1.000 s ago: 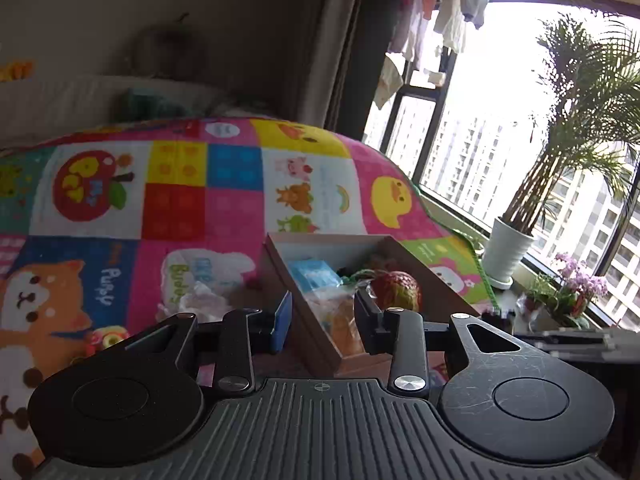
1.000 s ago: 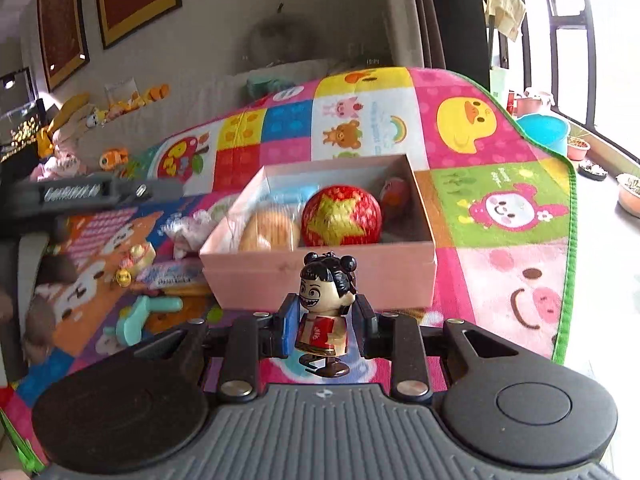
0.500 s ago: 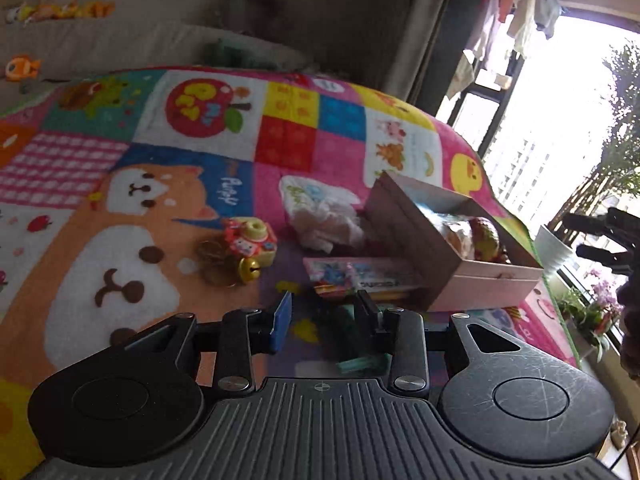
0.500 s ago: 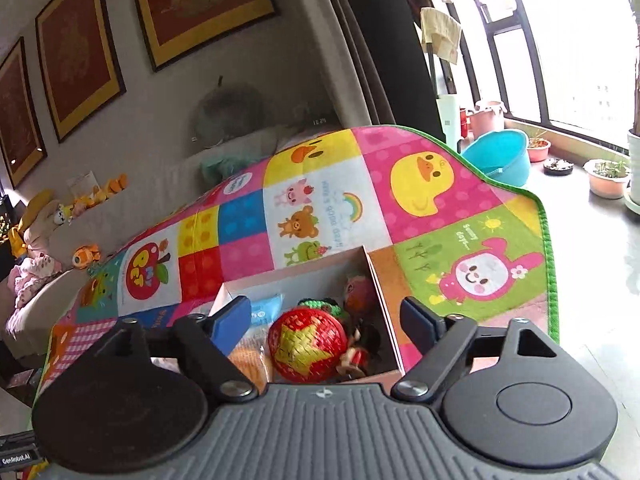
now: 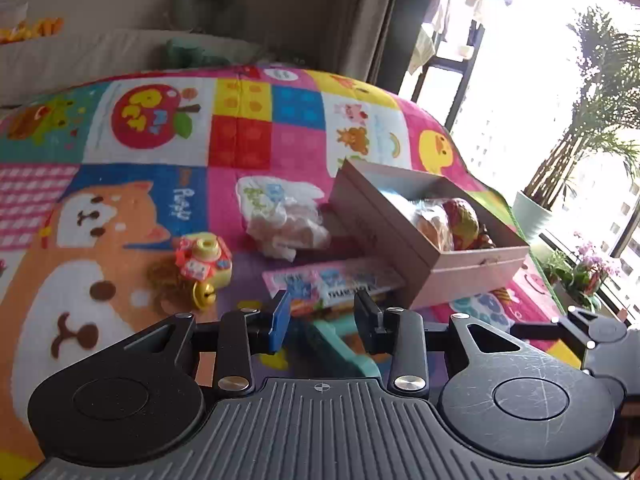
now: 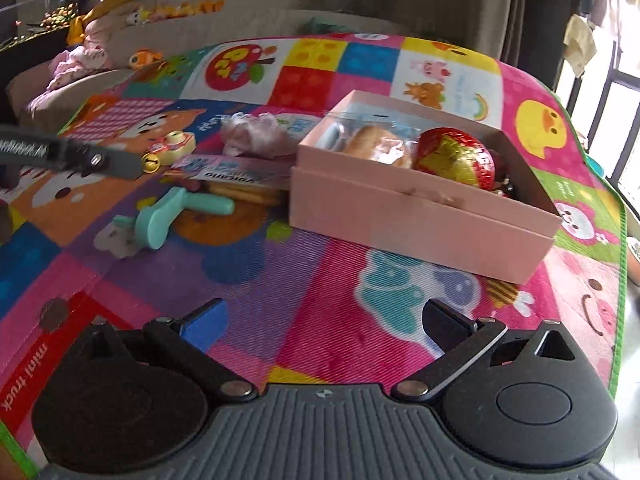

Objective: Organize objects
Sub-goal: 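Grasp the wafer pack with the left gripper and lift it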

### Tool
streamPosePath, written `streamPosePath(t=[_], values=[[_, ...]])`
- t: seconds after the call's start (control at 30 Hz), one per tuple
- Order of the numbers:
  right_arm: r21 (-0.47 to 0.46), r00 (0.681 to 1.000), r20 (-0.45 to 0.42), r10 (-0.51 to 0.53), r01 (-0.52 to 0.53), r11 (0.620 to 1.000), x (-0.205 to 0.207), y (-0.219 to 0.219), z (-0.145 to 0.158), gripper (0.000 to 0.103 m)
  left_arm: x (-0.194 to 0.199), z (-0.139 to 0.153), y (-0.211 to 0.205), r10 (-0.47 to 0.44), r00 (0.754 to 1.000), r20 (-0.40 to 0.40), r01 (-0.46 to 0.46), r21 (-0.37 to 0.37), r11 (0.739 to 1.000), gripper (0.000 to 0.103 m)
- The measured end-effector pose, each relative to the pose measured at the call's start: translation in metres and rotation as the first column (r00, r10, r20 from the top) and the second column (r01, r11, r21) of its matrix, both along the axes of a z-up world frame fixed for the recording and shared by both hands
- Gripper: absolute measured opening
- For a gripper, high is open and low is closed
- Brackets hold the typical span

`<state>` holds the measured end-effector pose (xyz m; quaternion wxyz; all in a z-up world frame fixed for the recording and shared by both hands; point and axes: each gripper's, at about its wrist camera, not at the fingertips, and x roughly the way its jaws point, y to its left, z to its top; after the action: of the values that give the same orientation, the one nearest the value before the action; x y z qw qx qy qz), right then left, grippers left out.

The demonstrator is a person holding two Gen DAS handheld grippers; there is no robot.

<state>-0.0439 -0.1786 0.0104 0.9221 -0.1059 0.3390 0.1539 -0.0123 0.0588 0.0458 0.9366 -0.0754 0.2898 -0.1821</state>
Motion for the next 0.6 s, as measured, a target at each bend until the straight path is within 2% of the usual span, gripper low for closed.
streamPosePath(t=[0.07,0.13,0.17,0.2,0.27,0.33,0.4,0.43,0.5,0.53,0.6], values=[[-0.02,1.0,0.001,0.01,-0.01,1.0,-0.001,0.004,-0.001,0.103,0.019,0.005,-0.006,-0.053,0.999,0.009,0.053,0.023,0.998,0.039],[-0.014,1.0,0.005,0.009,-0.009,1.0,-0.003,0.003,-0.001,0.103,0.036,0.008,-0.022,-0.195,0.981,-0.018,0.195,0.096,0.976,0.039],[-0.013,1.0,-0.004,0.007,-0.007,1.0,-0.002,0.002,-0.001,0.103,0.04,0.008,-0.034,-0.273,0.962,-0.025,0.273,0.159,0.949,0.039],[-0.008,1.0,-0.009,0.005,-0.005,1.0,-0.002,0.001,-0.002,0.103,0.041,0.008,-0.049,-0.364,0.931,-0.029,0.359,0.245,0.9,0.04],[-0.006,1.0,-0.011,0.005,-0.005,1.0,-0.002,0.001,-0.001,0.103,0.042,0.004,-0.071,-0.445,0.895,-0.033,0.422,0.386,0.82,0.042],[-0.004,1.0,-0.012,0.004,-0.004,1.0,-0.002,0.001,-0.002,0.103,0.049,-0.001,-0.085,-0.469,0.88,-0.068,0.443,0.469,0.764,0.042],[-0.002,1.0,-0.014,0.004,-0.004,1.0,-0.002,0.0,-0.002,0.103,0.061,-0.008,-0.092,-0.471,0.875,-0.114,0.457,0.516,0.725,0.042],[-0.001,1.0,-0.015,0.004,-0.004,1.0,-0.002,0.0,-0.002,0.103,0.066,-0.011,-0.093,-0.463,0.877,-0.131,0.456,0.531,0.714,0.043],[0.003,1.0,-0.019,0.009,-0.009,1.0,-0.002,0.0,-0.002,0.103,0.08,-0.015,-0.091,-0.428,0.892,-0.142,0.432,0.546,0.718,0.043],[0.006,1.0,-0.021,0.013,-0.013,1.0,-0.002,0.0,-0.002,0.103,0.088,-0.016,-0.087,-0.406,0.902,-0.149,0.419,0.536,0.733,0.044],[0.015,0.999,-0.027,0.024,-0.023,1.0,-0.002,-0.001,-0.003,0.103,0.105,-0.015,-0.077,-0.354,0.92,-0.166,0.39,0.473,0.79,0.044]])
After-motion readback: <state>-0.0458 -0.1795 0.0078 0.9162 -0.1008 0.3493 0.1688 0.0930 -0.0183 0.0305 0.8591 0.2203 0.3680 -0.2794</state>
